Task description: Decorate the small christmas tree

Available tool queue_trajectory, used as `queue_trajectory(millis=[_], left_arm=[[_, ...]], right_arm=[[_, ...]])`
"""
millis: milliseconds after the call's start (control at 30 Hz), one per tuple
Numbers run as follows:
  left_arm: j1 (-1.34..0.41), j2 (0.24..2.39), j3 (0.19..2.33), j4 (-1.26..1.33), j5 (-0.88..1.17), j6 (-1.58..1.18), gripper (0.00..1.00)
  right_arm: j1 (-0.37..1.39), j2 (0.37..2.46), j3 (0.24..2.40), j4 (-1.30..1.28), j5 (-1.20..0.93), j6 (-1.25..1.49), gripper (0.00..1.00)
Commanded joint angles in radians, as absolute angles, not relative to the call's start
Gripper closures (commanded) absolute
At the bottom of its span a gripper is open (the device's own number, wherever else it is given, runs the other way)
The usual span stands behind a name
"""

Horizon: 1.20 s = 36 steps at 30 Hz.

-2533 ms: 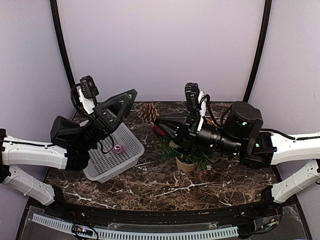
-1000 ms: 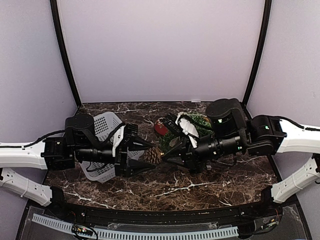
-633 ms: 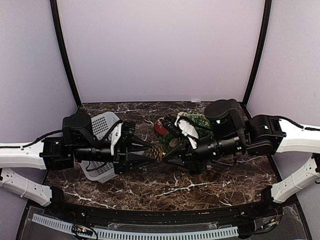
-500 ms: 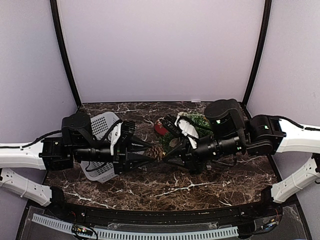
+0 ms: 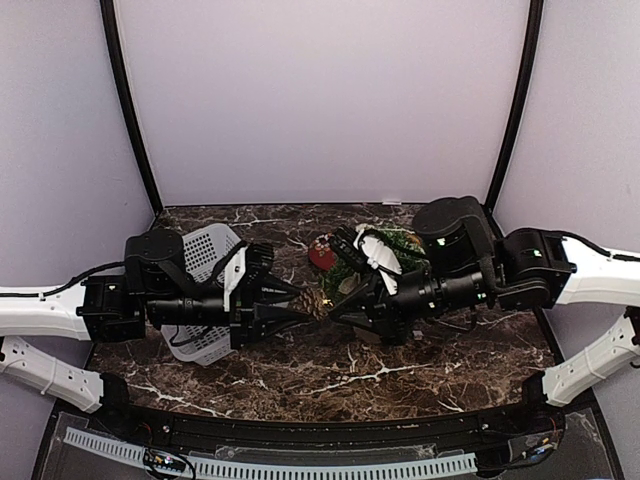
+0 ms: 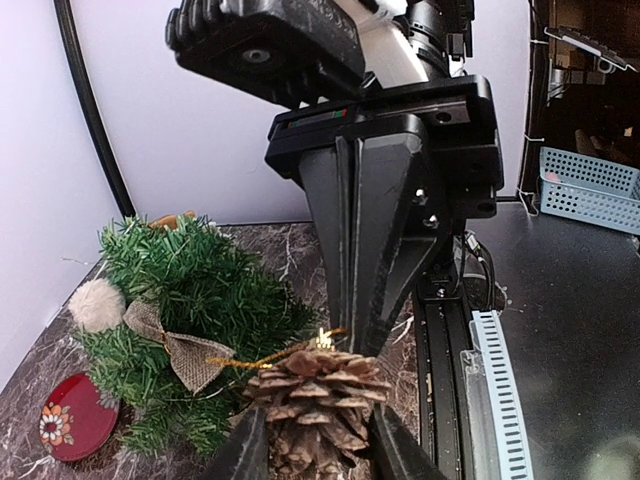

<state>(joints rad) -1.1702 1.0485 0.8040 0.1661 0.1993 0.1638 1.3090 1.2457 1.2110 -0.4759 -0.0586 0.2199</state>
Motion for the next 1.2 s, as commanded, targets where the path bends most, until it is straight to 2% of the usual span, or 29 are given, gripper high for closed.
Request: queue_trajectory(millis=[0, 467, 833, 900, 1033, 1167], left_arm=[[-1.162, 1.016, 0.800, 0.150, 0.125, 0.164, 0.64], [-1.161, 0.999, 0.764, 0.204, 0.129, 0.135, 0.66], [-1.161, 1.009, 0.759, 0.233, 0.056, 0.103, 0.67], [-1.161, 1.013, 0.755, 0.236, 0.088, 0.114, 0.66], [-1.162, 1.062, 0.779, 0.233, 0.293, 0.123, 0.66], [-1.162, 1.142, 0.818, 0.234, 0.316, 0.091, 0.68]], right_arm=[[1.318, 1.201, 1.211, -0.504, -0.056, 0.232, 1.00], [1.317, 1.162, 1.173, -0.486, -0.033, 0.230, 1.00], [1.317, 1.142, 1.159, -0.472, -0.058, 0.236, 1.00], [1.317, 1.139, 1.166, -0.480, -0.045, 0.237, 1.00], [1.317, 1.142, 1.185, -0.505, -0.030, 0.242, 1.00], [1.309, 1.145, 1.191, -0.551, 0.008, 0.262, 1.00]])
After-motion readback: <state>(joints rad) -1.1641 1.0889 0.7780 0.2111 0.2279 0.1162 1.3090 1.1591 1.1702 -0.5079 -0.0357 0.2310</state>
